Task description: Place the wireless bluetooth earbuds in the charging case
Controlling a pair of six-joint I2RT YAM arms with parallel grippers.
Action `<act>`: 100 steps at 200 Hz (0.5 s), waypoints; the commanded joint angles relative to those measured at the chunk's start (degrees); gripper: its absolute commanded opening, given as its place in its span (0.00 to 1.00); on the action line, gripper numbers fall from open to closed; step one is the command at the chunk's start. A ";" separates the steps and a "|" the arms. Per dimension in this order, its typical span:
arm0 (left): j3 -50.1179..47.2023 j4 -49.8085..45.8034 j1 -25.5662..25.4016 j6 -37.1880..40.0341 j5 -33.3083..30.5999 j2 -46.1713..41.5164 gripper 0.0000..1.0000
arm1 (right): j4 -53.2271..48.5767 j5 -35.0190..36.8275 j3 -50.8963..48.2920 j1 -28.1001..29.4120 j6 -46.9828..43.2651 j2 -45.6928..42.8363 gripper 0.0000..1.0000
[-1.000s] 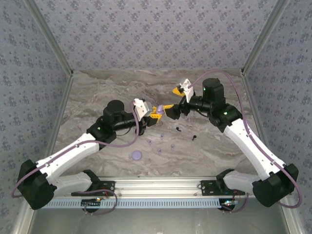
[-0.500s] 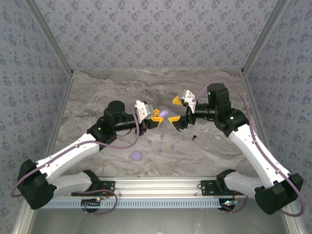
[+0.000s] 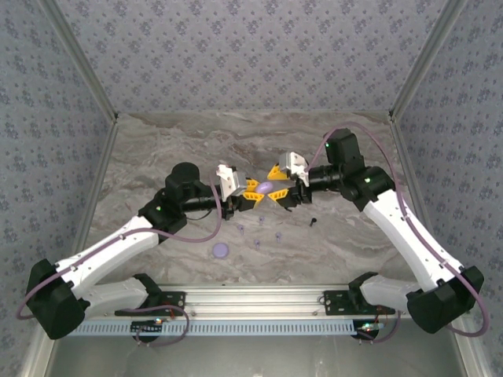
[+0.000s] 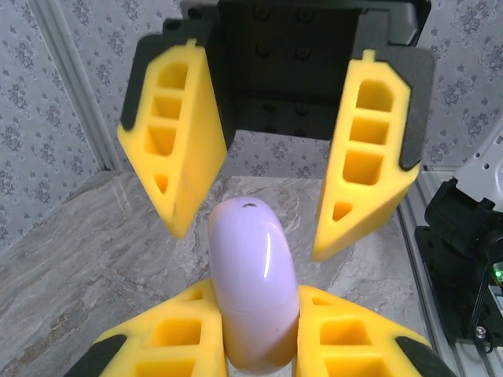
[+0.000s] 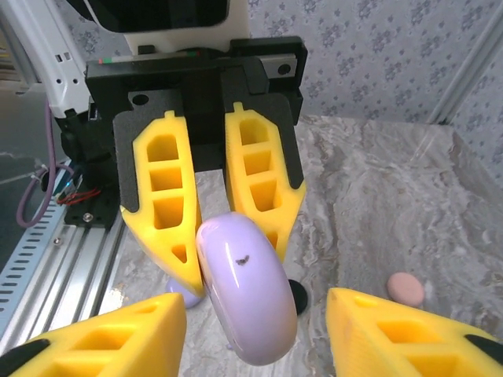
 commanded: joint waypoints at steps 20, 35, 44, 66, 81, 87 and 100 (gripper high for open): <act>1.73 1.02 -0.27 0.40 1.56 -1.59 0.00 | -4.44 -1.62 2.75 0.73 -1.05 1.35 0.32; 1.64 1.05 -0.23 0.31 1.32 -1.55 0.00 | -5.02 -1.71 3.14 0.49 -1.13 1.21 0.25; 1.54 1.06 -0.27 0.16 1.08 -1.55 0.00 | -5.28 -1.89 3.33 0.46 -1.19 1.02 0.23; 1.24 1.05 -0.27 0.13 0.48 -1.46 0.13 | -5.51 -2.06 3.58 0.39 -1.27 0.41 0.19; 0.95 1.05 -0.24 0.13 0.00 -1.39 0.23 | -5.52 -2.00 3.72 0.29 -1.27 0.05 0.19; 0.84 1.05 -0.26 0.11 -0.13 -1.40 0.25 | -5.50 -2.03 3.72 0.29 -1.27 -0.11 0.19; 0.57 1.19 -0.26 0.08 -0.48 -1.28 0.27 | -5.39 -2.33 3.78 0.29 -1.18 -0.31 0.19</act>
